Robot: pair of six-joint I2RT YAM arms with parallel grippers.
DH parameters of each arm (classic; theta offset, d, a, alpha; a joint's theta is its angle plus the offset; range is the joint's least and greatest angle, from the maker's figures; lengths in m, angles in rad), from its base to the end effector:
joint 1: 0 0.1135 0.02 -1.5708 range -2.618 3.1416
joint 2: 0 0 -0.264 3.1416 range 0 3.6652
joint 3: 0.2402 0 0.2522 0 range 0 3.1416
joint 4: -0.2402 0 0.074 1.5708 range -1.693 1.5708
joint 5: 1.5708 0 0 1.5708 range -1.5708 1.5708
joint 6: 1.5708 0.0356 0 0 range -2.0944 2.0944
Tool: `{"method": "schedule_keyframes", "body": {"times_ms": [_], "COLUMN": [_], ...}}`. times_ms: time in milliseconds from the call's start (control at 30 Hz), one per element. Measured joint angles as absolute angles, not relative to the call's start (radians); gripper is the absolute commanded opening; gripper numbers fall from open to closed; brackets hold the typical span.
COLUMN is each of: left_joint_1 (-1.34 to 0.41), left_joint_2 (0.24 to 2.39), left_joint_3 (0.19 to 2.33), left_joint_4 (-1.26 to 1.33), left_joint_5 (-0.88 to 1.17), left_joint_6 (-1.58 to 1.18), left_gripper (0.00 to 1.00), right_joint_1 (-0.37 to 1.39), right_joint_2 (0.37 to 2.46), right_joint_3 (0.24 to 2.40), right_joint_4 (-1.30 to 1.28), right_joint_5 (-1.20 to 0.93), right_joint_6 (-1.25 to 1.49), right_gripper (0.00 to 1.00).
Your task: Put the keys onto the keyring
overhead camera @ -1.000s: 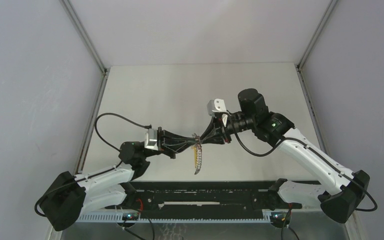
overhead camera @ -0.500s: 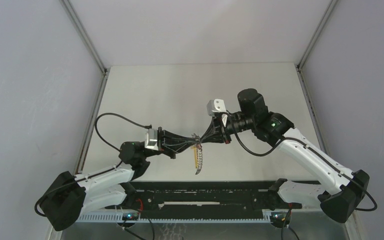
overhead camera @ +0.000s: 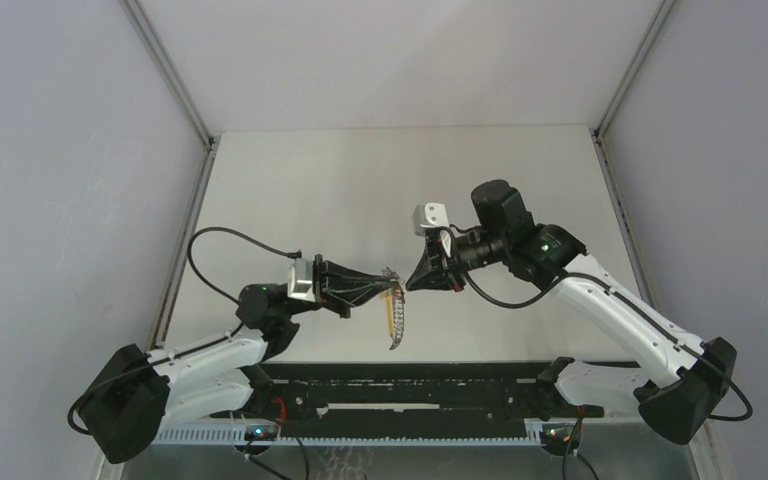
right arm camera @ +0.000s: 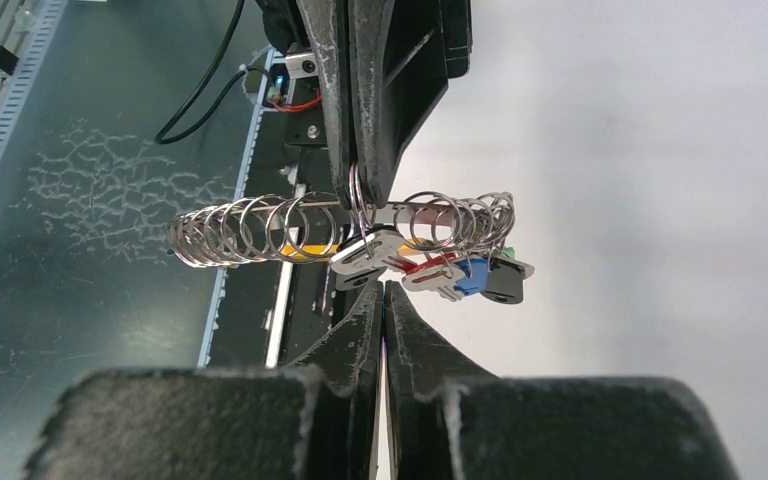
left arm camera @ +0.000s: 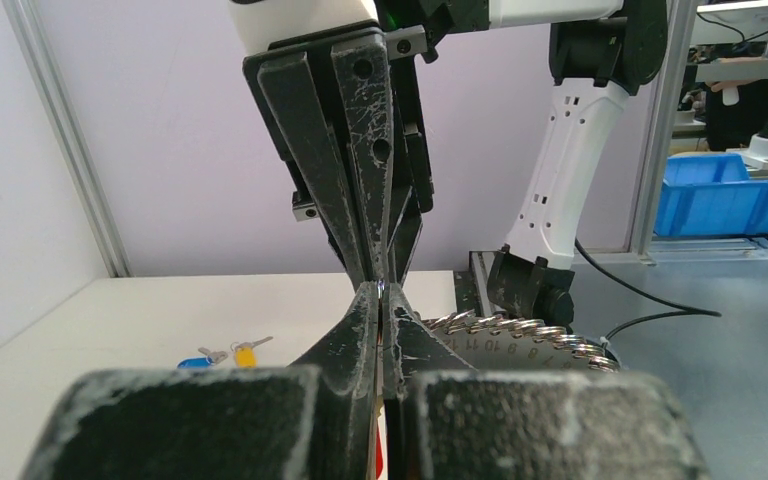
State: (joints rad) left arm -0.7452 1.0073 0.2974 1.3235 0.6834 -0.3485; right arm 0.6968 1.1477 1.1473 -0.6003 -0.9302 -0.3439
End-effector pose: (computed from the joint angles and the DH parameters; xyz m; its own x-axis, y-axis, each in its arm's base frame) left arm 0.1222 -0.1433 0.2810 0.0886 -0.4421 -0.8926 0.9953 0.0733 0.0625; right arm 0.1620 0.1728 0.3603 -0.1078 -0.3529 -0.9294 -0.9848 -0.0904 0.1485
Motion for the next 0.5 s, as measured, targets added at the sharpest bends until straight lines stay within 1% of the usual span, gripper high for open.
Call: {"method": "schedule_keyframes", "body": {"times_ms": [33,133,200,300,500], "left_joint_1": [-0.746,-0.746,-0.746,-0.746,-0.746], "left_joint_2": [1.007,1.007,1.007,1.007,1.007], "left_joint_3": [0.297,0.297,0.297,0.297,0.297], "left_joint_4": [1.324,1.324,1.324,1.324,1.324], "left_joint_5": [0.684,0.683,0.683,0.683,0.683], "left_joint_6": [-0.349,-0.348,-0.348,-0.348,-0.349], "left_gripper": [0.00,0.00,0.00,0.00,0.00], "right_joint_1": [0.698,0.698,0.696,0.695,0.701], "right_joint_2": [1.152,1.153,1.147,1.128,1.108], "right_joint_3": [1.147,1.147,1.147,1.147,1.147], "right_joint_4": [-0.600,-0.601,-0.604,-0.601,-0.558], "right_joint_5": [-0.927,-0.923,-0.923,-0.925,-0.937], "right_joint_6": [-0.344,-0.345,-0.348,-0.353,-0.344], "right_gripper": [0.00,0.13,0.17,0.20,0.19]}}
